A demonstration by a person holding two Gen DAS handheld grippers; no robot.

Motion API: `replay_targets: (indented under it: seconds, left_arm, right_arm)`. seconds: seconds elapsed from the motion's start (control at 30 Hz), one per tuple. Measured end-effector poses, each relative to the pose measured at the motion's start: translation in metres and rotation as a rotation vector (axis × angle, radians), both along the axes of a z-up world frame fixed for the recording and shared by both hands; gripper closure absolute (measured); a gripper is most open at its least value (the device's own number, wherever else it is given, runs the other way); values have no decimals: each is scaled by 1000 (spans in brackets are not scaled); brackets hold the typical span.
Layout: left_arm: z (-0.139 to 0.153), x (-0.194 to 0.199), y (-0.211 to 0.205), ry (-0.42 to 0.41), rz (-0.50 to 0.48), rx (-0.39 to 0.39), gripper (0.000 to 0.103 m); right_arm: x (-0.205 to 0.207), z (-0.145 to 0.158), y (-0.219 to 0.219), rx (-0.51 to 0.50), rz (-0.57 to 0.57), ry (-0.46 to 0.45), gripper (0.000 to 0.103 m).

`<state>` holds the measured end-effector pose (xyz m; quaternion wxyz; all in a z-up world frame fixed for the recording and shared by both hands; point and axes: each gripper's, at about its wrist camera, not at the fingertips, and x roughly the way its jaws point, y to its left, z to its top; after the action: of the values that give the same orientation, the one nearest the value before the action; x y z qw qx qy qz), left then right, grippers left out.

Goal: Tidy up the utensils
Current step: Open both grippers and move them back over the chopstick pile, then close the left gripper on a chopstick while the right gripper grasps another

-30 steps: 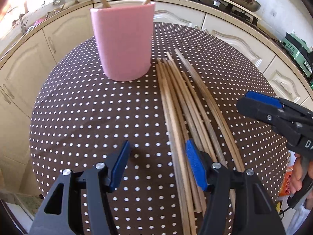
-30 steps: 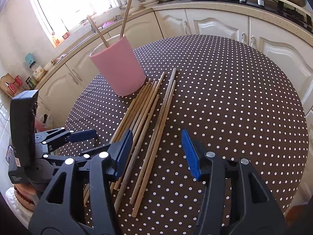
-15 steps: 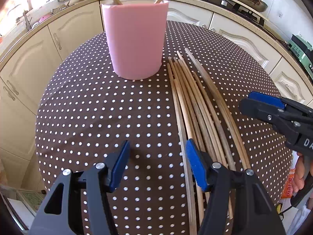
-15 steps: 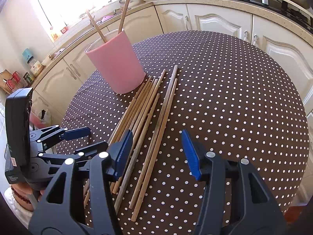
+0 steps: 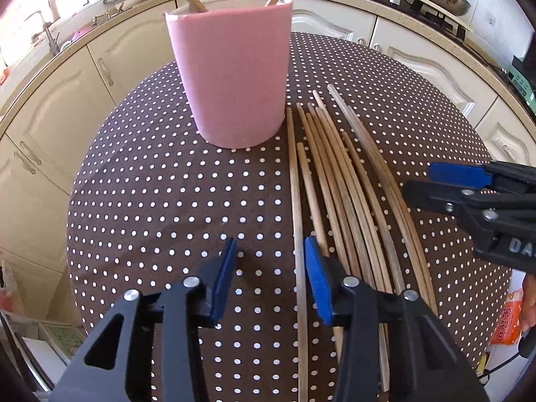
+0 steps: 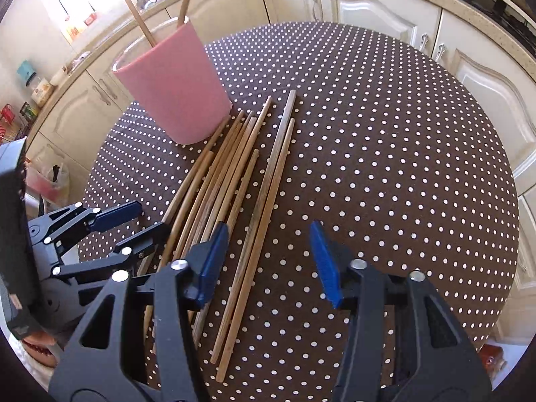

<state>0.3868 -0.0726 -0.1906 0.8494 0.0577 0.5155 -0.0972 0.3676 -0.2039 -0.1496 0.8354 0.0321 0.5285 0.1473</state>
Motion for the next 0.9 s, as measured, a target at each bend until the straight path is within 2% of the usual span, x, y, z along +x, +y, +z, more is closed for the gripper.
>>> replay_targets:
  seconds: [0.03, 0.1, 0.2, 0.27, 0.53, 0.63, 0.7, 0.83, 0.87, 0.9]
  left_arm:
    - [0, -1, 4, -1, -2, 1, 61]
    - [1, -1, 4, -1, -4, 6, 61]
    - [0, 1, 6, 2, -1, 4, 61]
    - [0, 2, 6, 5, -1, 5, 61]
    - [0, 11, 0, 27, 10, 26, 64]
    - [0, 15, -2, 35, 14, 25, 77]
    - [1, 14, 1, 43, 14, 19, 91]
    - [1, 14, 9, 60, 17, -15, 96]
    - [1, 13, 10, 63, 11, -18, 96]
    - [1, 11, 10, 64, 4, -20, 97]
  right_arm:
    - [2, -1, 1, -18, -6, 8, 64]
    - [6, -5, 6, -47, -14, 20, 68]
    - [10, -9, 9, -97, -25, 24, 69]
    - [14, -12, 9, -84, -27, 44, 69]
    - [31, -12, 33, -190, 12, 90, 73]
    - [42, -15, 38, -251, 34, 128, 77]
    - [49, -15, 40, -260, 36, 148, 79]
    - [57, -14, 46, -276, 46, 165, 81]
    - [56, -15, 46, -276, 49, 165, 85]
    - [57, -14, 46, -276, 50, 167, 95]
